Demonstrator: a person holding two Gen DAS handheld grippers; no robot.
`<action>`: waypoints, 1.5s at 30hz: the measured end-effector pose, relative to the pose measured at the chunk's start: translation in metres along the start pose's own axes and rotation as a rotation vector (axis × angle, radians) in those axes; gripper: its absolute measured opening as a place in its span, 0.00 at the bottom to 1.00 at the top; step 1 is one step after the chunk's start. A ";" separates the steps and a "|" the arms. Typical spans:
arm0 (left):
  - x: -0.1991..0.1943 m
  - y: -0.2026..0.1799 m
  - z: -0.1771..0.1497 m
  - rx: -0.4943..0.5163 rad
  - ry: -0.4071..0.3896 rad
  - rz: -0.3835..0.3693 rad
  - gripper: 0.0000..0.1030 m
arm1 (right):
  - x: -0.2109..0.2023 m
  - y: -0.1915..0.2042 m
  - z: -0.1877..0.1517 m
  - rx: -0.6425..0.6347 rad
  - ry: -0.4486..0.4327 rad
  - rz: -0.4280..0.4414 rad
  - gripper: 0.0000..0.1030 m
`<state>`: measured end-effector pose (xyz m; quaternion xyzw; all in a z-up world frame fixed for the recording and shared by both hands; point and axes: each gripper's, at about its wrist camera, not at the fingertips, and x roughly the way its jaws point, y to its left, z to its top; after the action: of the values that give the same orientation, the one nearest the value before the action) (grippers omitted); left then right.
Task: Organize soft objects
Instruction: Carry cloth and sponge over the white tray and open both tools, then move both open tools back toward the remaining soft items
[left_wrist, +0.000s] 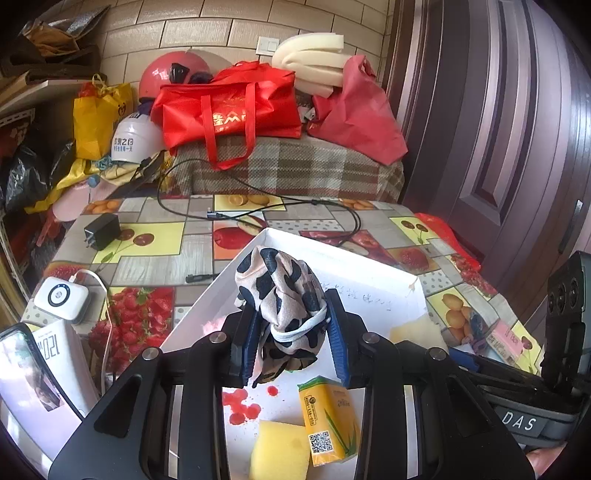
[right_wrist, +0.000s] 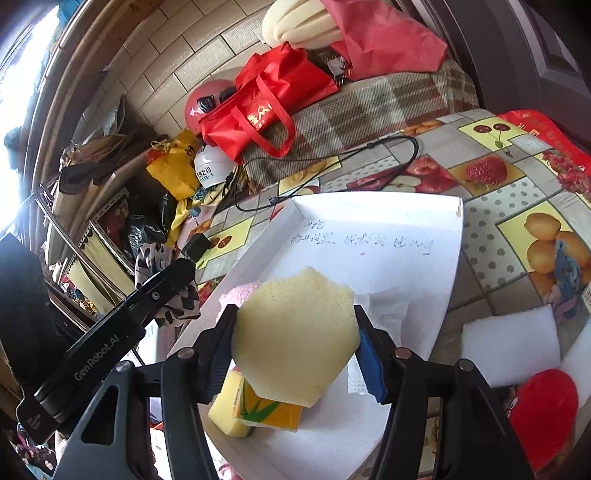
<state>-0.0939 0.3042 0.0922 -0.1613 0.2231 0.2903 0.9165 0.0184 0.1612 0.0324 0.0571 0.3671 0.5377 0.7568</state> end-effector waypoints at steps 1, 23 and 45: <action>0.000 0.001 0.000 -0.005 -0.001 0.014 0.32 | 0.000 0.000 0.000 0.004 0.000 0.001 0.61; -0.039 -0.009 0.012 0.002 -0.159 0.036 1.00 | -0.063 -0.023 -0.007 0.034 -0.160 0.009 1.00; 0.012 -0.210 -0.083 0.468 0.189 -0.397 0.98 | -0.130 -0.189 -0.005 0.179 -0.197 -0.375 1.00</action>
<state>0.0151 0.1110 0.0510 -0.0127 0.3319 0.0305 0.9427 0.1421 -0.0304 0.0023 0.1071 0.3420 0.3447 0.8676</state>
